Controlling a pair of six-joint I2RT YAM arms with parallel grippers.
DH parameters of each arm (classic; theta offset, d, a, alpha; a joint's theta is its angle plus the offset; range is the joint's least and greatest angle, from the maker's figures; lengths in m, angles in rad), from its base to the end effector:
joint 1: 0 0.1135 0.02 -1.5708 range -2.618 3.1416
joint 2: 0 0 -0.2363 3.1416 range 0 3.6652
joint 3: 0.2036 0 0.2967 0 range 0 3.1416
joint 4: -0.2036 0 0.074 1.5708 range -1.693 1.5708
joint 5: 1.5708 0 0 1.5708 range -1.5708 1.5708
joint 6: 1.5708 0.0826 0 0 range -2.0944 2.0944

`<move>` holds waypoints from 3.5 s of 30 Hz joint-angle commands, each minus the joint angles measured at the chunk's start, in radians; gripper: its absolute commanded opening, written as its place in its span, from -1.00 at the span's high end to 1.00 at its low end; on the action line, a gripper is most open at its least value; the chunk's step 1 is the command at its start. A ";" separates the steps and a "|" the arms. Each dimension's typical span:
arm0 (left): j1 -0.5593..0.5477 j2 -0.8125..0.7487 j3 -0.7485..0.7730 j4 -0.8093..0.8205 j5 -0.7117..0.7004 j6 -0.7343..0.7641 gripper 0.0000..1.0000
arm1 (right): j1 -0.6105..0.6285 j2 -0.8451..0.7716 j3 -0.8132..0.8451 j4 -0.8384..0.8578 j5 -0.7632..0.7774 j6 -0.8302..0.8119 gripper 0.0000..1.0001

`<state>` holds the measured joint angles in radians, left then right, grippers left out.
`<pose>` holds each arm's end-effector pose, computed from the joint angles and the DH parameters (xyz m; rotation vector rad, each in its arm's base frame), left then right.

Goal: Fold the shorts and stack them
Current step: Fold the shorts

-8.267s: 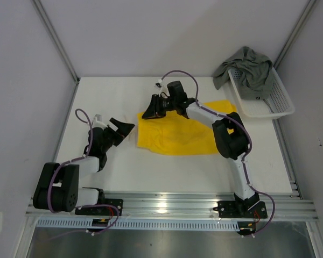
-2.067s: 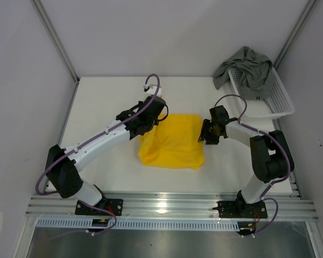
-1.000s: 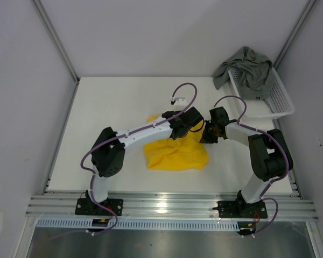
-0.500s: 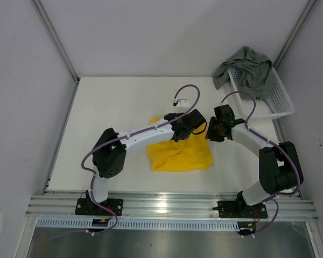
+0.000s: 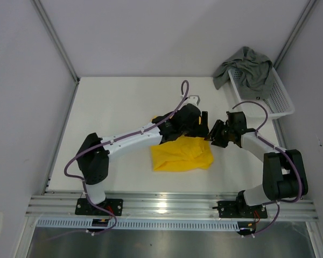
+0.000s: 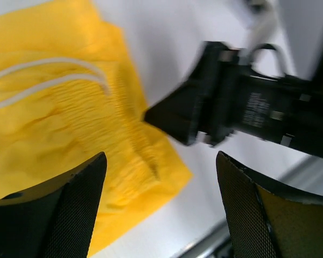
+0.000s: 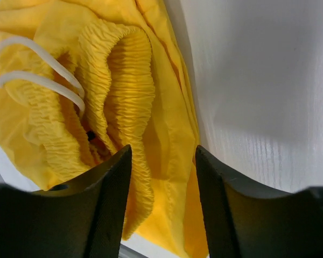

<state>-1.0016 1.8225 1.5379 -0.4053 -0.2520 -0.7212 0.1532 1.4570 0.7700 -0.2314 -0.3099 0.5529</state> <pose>0.2832 -0.4045 0.2203 0.1864 2.3080 -0.6359 0.3406 0.0781 0.0891 0.3746 2.5288 0.6727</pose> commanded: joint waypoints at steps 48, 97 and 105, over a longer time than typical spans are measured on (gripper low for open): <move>0.348 -0.281 -0.303 0.099 0.361 0.230 -0.62 | 0.071 -0.144 0.126 -0.105 -0.202 -0.082 1.00; 0.425 0.287 0.186 -0.030 0.513 0.531 -0.62 | 0.617 -0.512 -0.218 -0.147 0.504 0.777 -0.99; 0.426 0.278 0.165 -0.020 0.519 0.529 -0.62 | 0.674 -0.552 -0.348 -0.043 0.548 1.045 -0.99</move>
<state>-0.5827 2.1223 1.7123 -0.4500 0.2363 -0.2081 0.8066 0.9253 0.4576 -0.3222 0.1635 1.4319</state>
